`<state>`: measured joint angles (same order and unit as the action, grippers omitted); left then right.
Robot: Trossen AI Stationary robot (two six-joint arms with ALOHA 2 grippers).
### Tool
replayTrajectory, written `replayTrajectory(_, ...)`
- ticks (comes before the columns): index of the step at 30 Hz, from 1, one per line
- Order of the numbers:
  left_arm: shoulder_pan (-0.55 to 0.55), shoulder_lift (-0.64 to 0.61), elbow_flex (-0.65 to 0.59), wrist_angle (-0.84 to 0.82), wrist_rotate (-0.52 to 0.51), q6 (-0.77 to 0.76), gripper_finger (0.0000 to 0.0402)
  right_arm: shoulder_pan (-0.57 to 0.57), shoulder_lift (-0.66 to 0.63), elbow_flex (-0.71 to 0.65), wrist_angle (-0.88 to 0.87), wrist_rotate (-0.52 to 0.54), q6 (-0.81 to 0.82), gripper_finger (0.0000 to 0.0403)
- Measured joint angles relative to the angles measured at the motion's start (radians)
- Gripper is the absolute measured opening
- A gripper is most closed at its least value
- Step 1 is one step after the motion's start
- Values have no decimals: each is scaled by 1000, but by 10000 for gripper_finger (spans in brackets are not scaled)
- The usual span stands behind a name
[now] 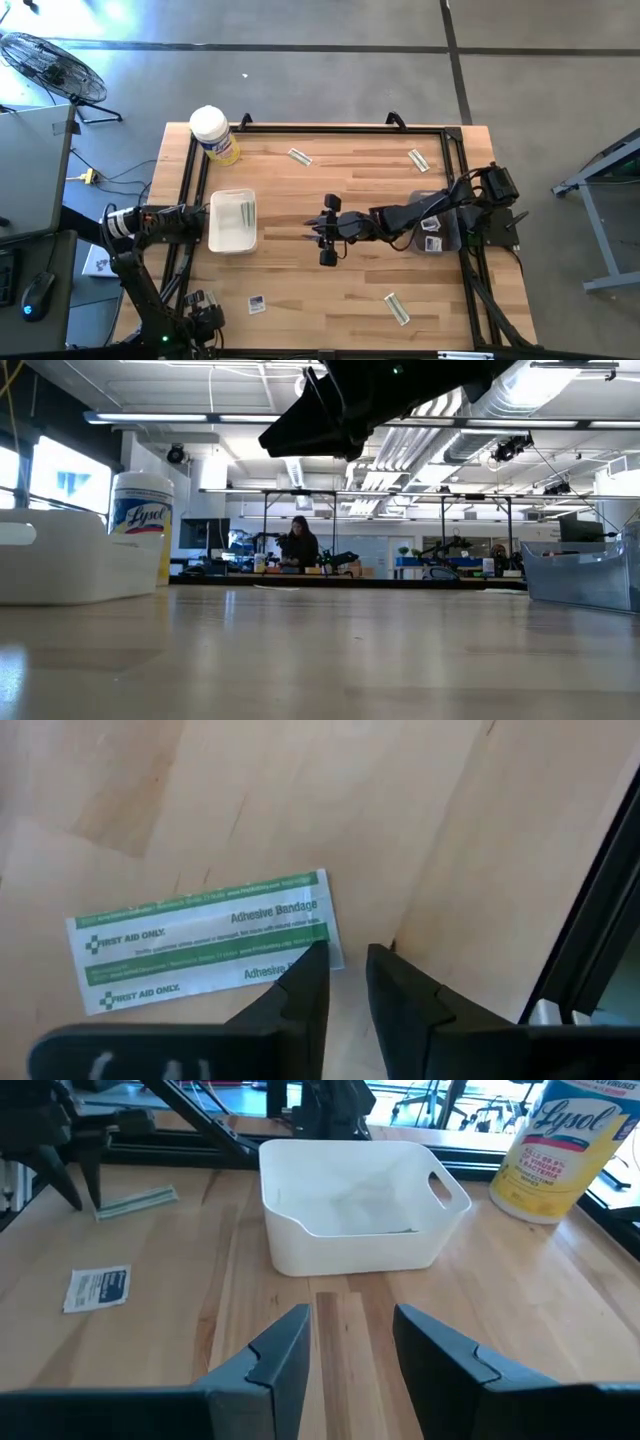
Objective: Pick & Place First Aid Supplies
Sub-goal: Put the green bandage into the white bin
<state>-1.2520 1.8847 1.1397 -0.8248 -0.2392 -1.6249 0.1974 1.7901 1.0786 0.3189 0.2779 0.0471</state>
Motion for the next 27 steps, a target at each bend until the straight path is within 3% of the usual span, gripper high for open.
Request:
replayTrajectory(13, 2, -2, 37, -16, -19, 20, 5, 0, 0, 0, 0, 0, 4, 140)
replayTrajectory(27, 52, -48, 33, -45, -63, 73, 0, 0, 1, 0, 0, 0, 5, 140)
